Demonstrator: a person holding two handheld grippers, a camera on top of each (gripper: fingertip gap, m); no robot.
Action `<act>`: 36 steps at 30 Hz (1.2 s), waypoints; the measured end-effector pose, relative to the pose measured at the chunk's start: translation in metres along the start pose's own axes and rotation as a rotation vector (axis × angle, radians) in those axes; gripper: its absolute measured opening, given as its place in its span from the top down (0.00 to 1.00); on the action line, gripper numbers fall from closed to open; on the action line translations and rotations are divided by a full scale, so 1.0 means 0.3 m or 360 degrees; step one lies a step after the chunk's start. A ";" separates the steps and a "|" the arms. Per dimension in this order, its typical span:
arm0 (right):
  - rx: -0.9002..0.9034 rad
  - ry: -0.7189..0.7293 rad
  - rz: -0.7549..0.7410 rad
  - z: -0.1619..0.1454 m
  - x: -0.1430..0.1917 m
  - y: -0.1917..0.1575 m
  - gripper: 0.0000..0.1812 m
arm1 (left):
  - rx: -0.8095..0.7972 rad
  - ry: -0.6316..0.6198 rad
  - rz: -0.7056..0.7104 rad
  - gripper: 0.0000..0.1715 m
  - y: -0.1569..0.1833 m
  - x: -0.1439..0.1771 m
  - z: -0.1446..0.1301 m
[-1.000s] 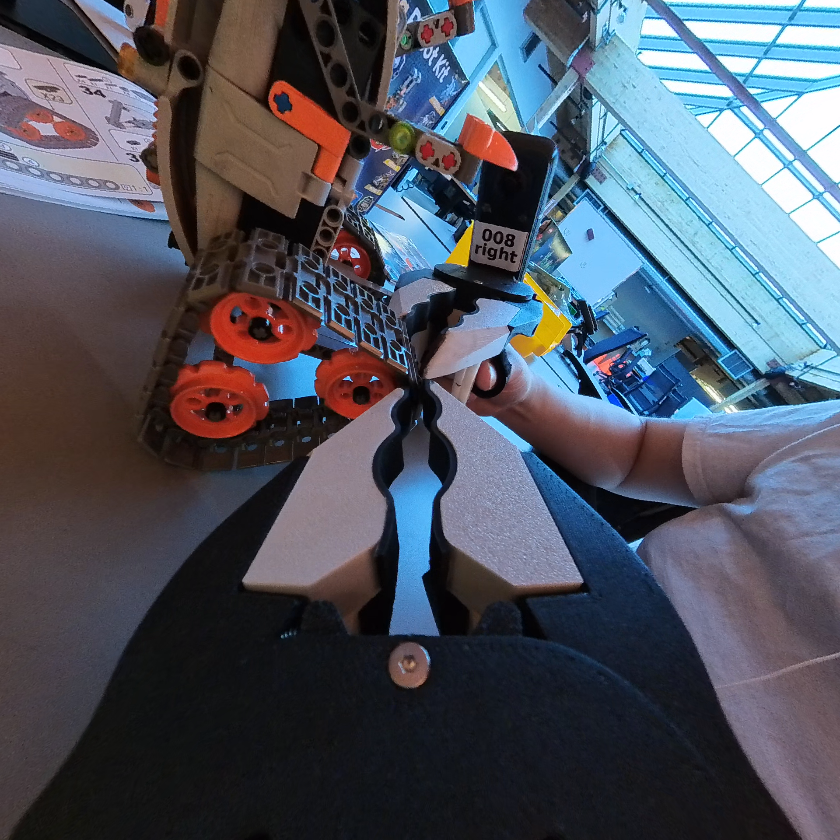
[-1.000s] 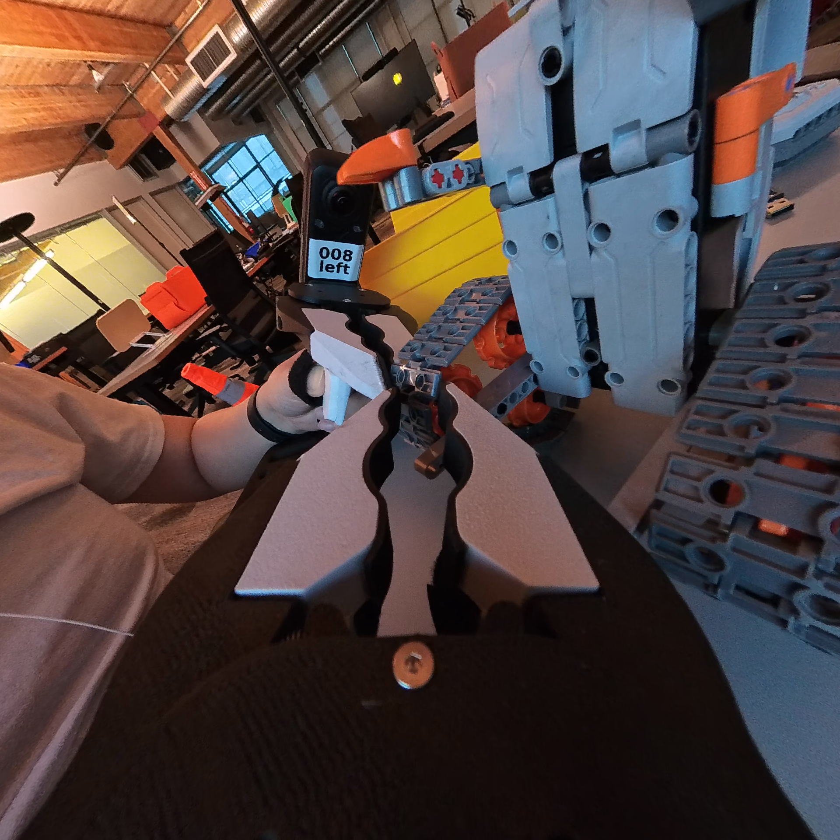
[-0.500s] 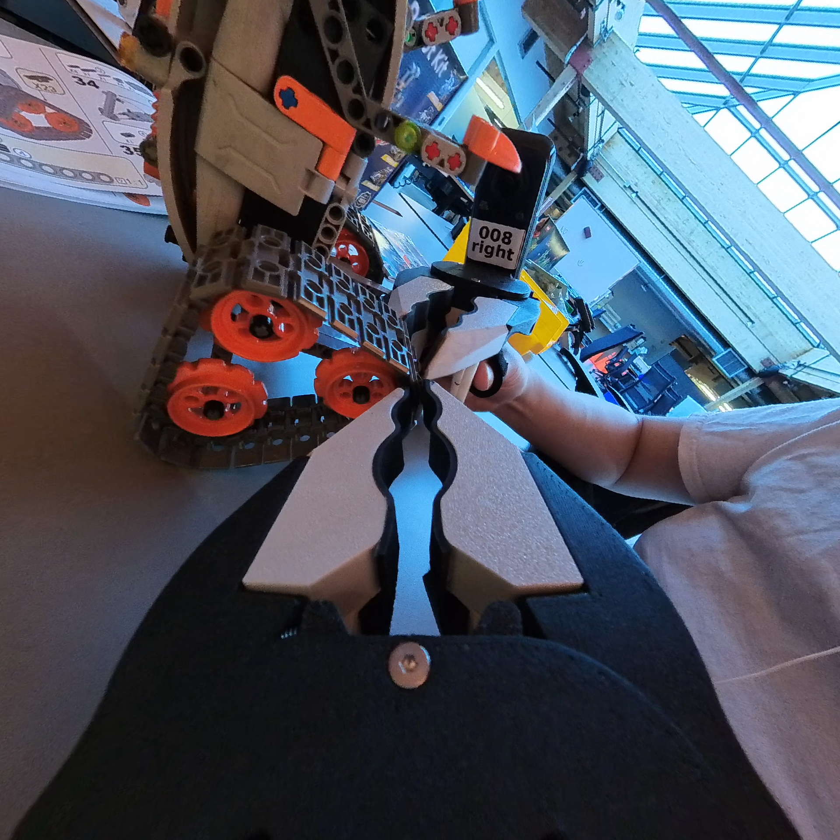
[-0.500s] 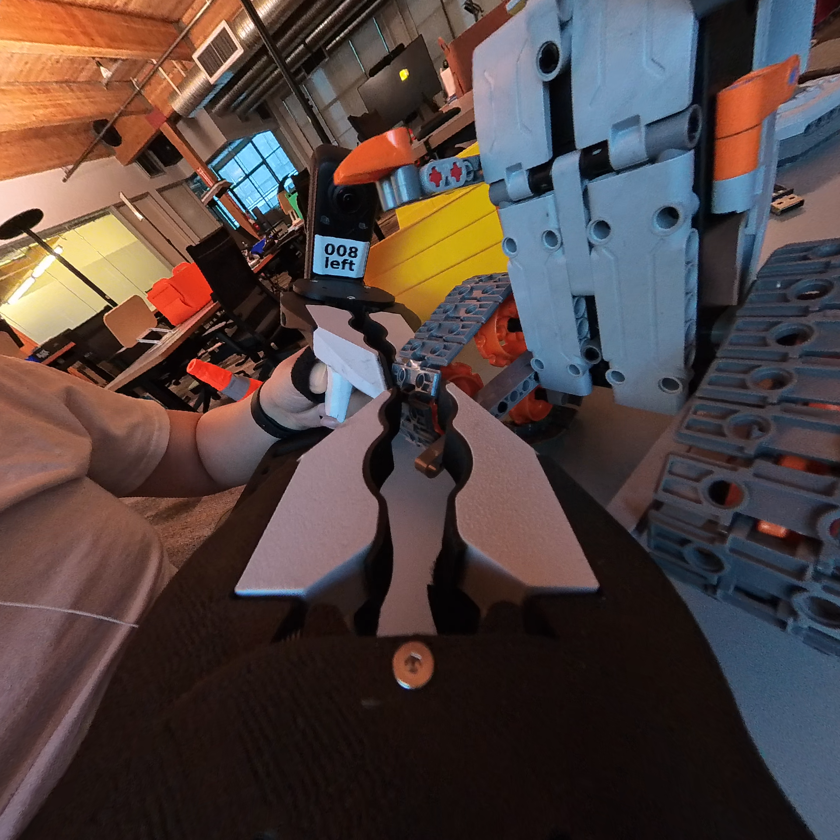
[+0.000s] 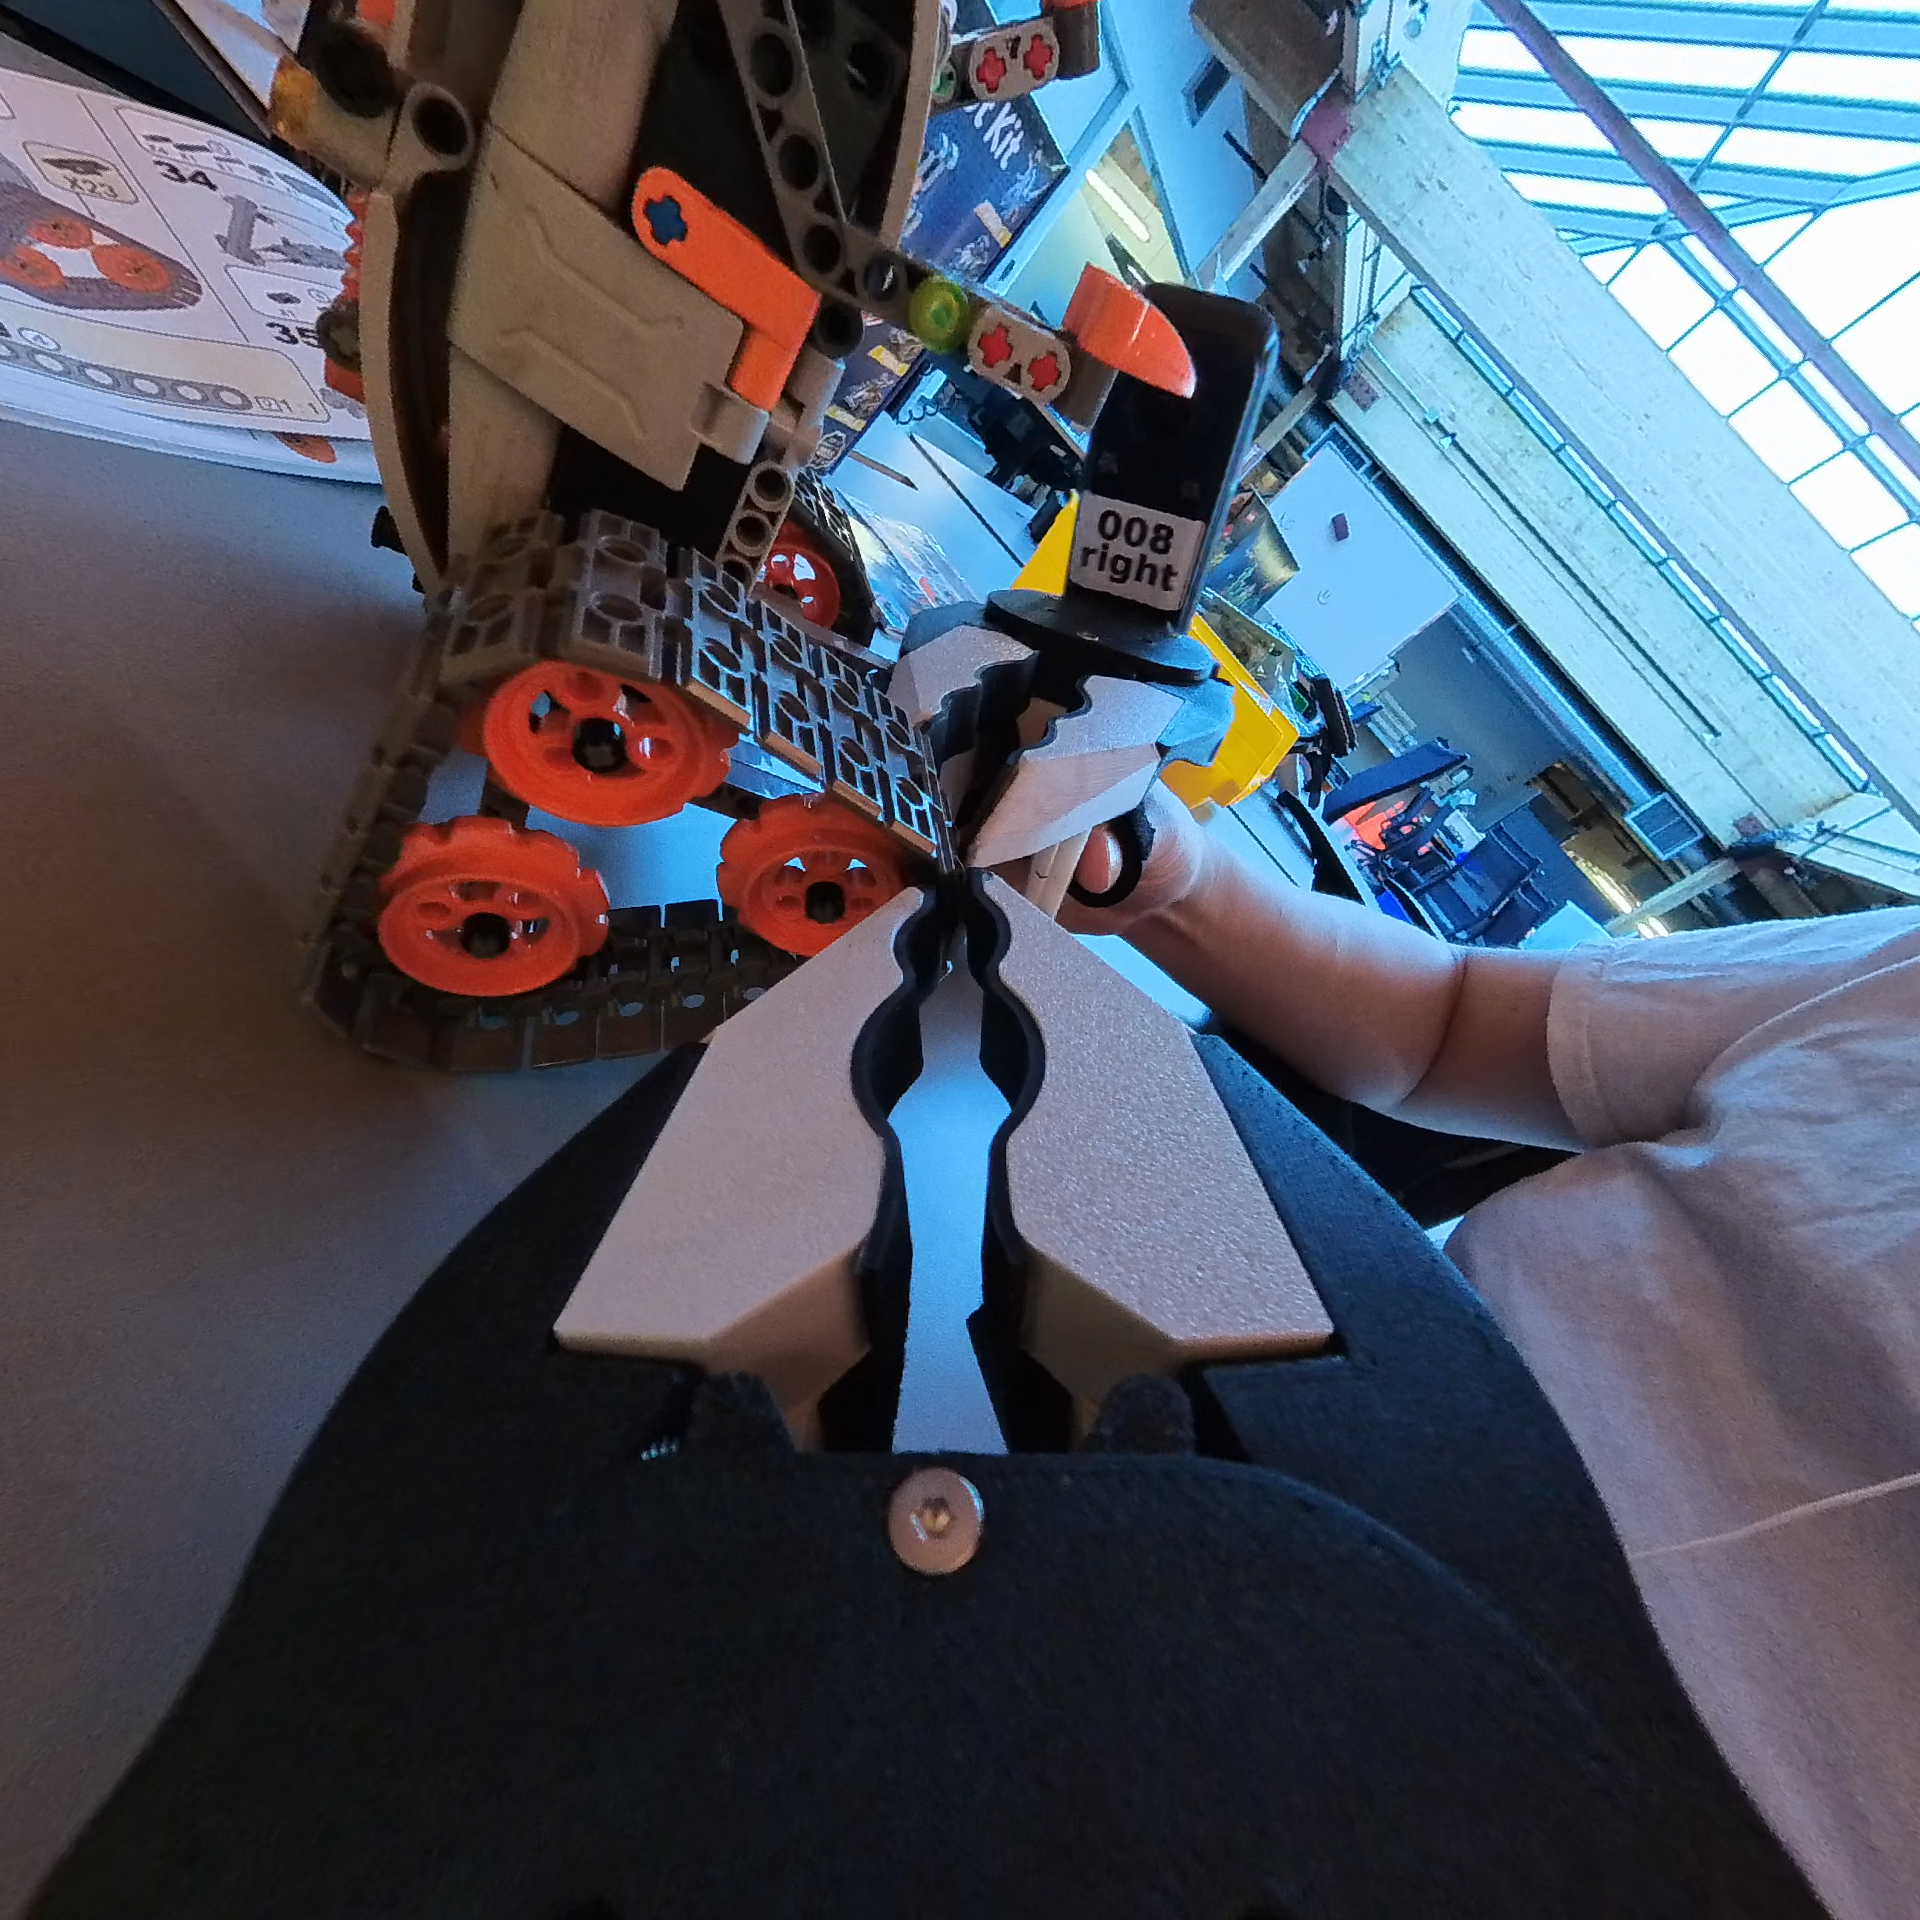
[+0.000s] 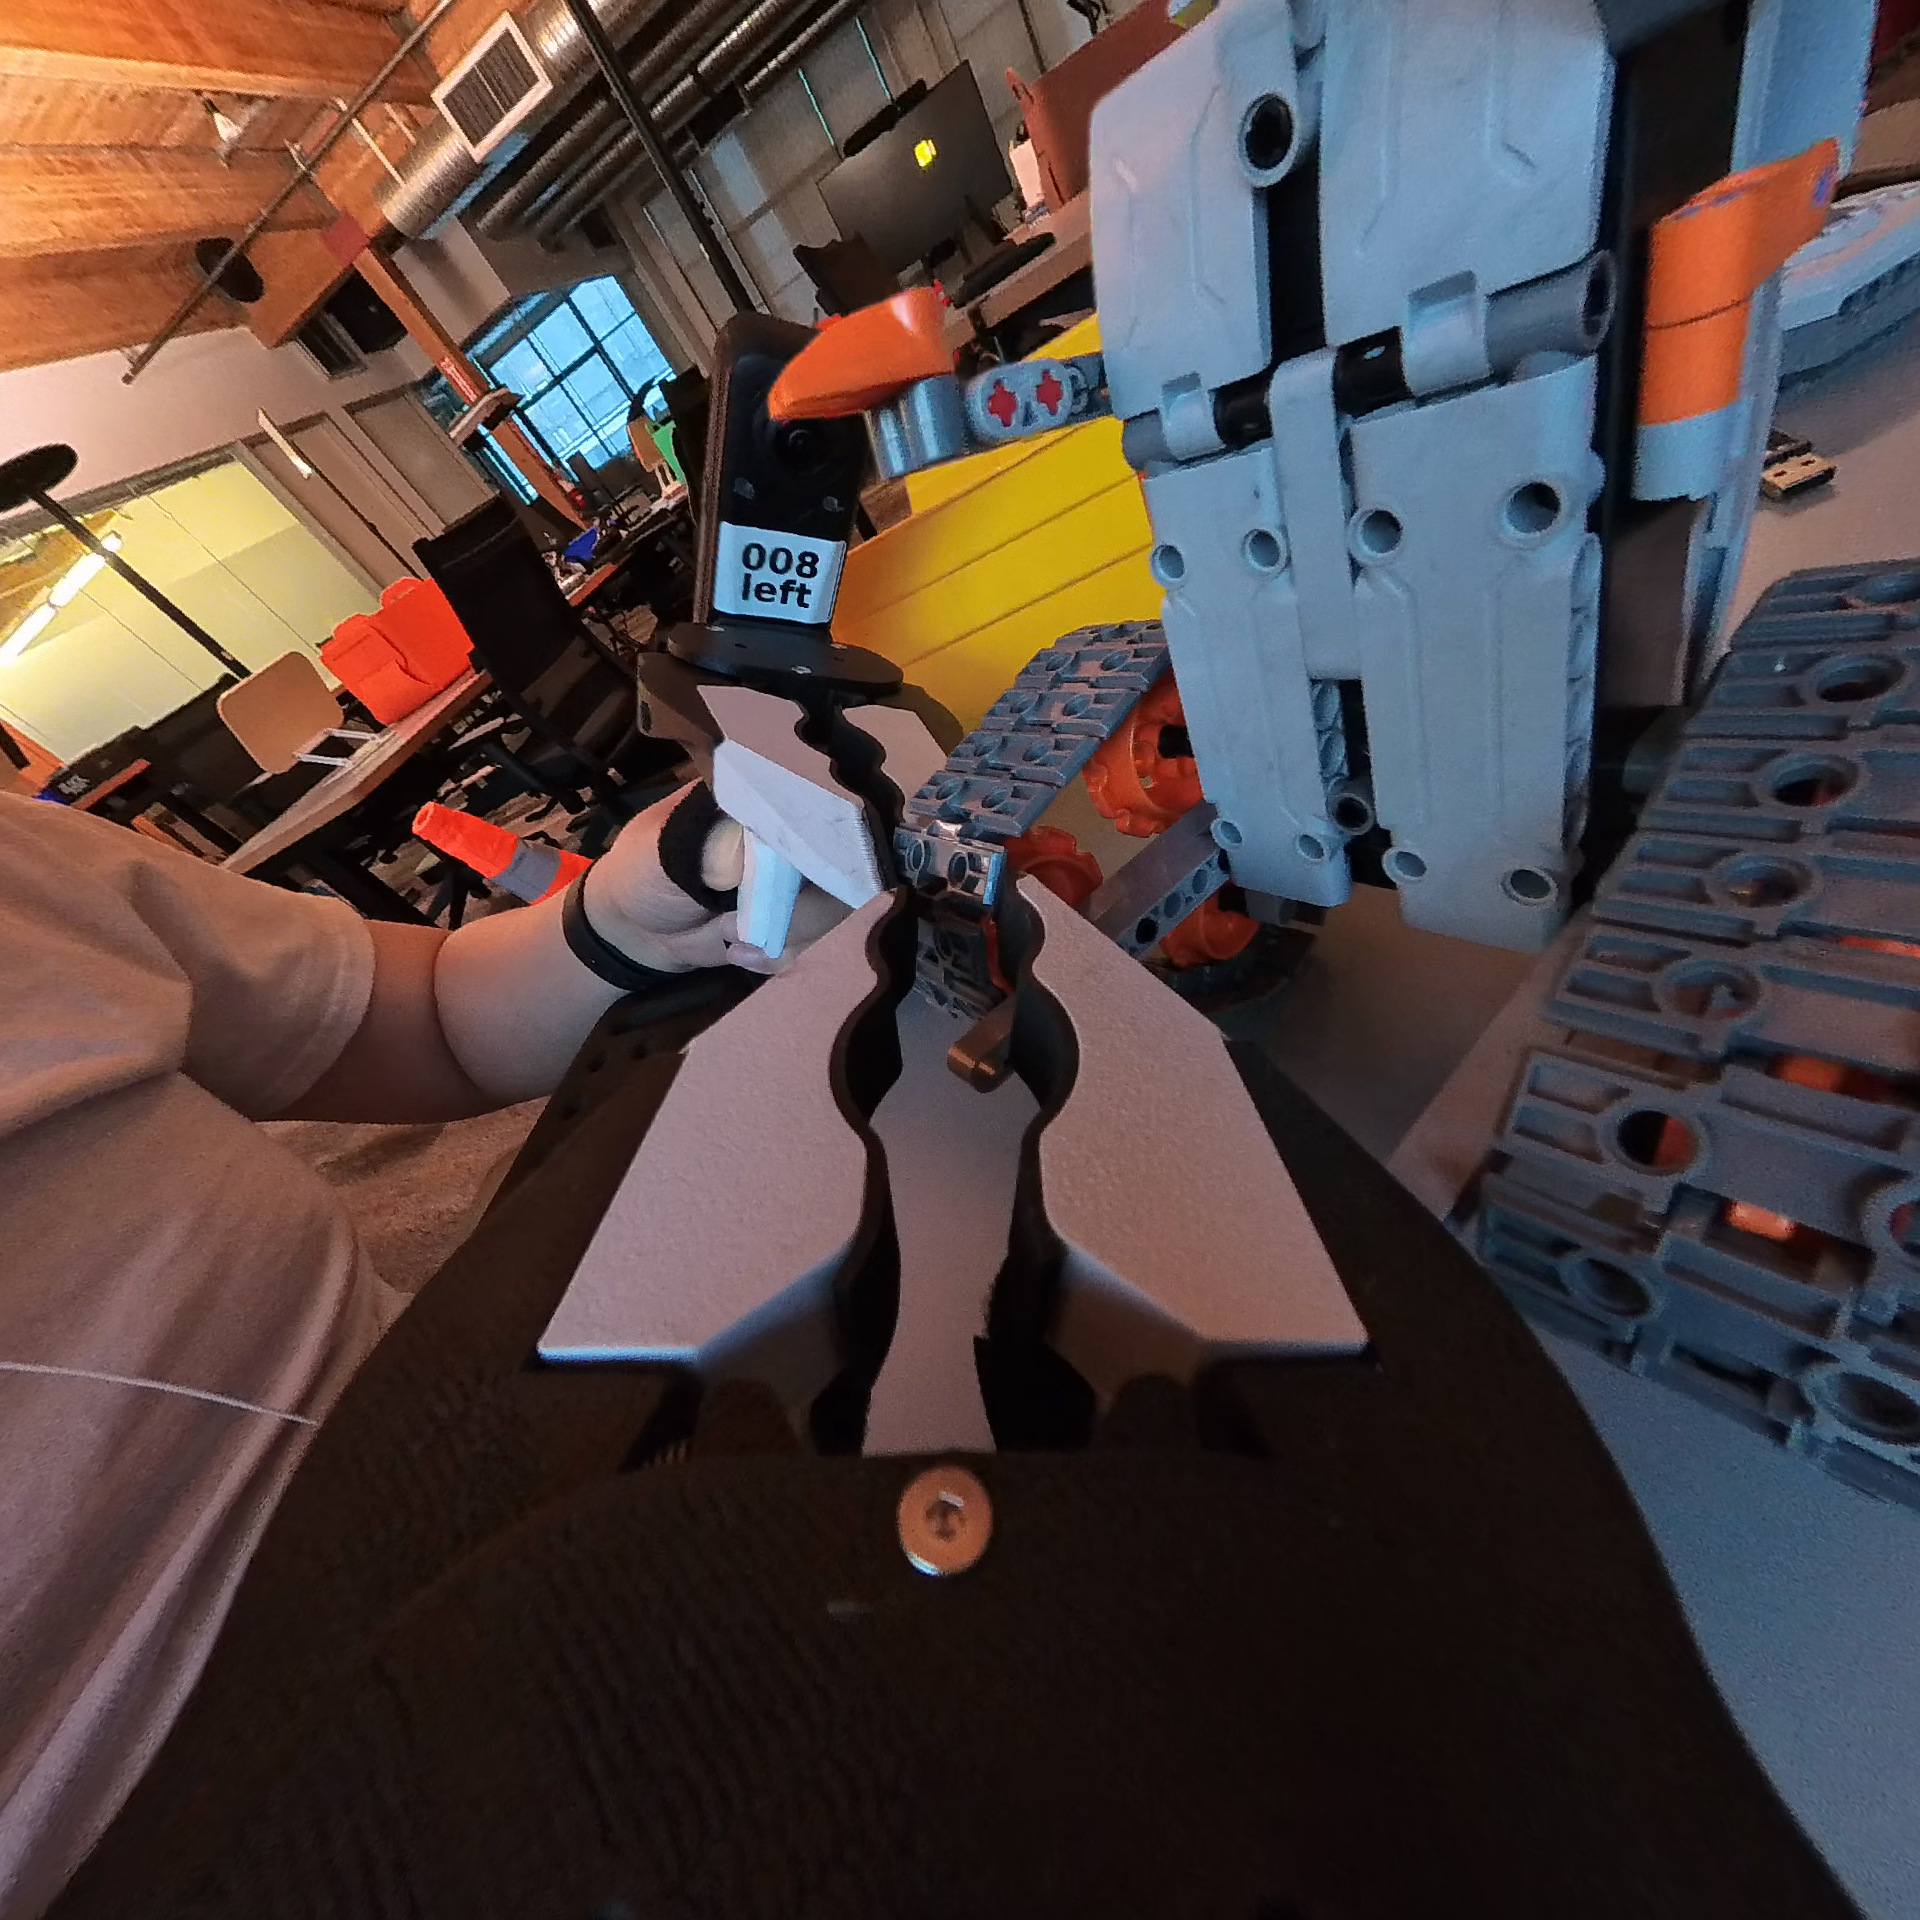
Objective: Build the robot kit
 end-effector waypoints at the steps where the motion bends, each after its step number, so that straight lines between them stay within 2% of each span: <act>1: -0.0006 -0.0003 -0.0003 0.000 0.000 0.000 0.92 | 0.0002 0.0001 -0.0001 0.99 0.000 0.000 0.000; 9: 0.0037 -0.0024 -0.0037 -0.003 0.001 0.001 0.92 | -0.0007 -0.0011 0.0005 0.99 0.000 0.000 -0.003; 13: 0.0038 -0.0020 -0.0001 0.000 -0.002 -0.010 0.86 | 0.0001 0.0000 0.0004 0.99 -0.002 0.002 0.000; 17: 0.0053 -0.0027 -0.0043 -0.002 -0.001 0.001 0.92 | -0.0004 -0.0008 0.0008 0.99 -0.002 0.002 -0.002; 36: 0.0038 -0.0018 -0.0085 -0.002 -0.006 0.008 0.92 | 0.0042 0.0002 0.0018 0.99 -0.014 0.003 0.000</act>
Point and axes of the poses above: each gripper's, where its closed fingertips meet, x back along the fingers, z out of its top, y = z × x across the jaws, the point moved 3 cm from there along x, back along the fingers, and after that the axes turned 10 degrees about y, right-handed, at the moved point
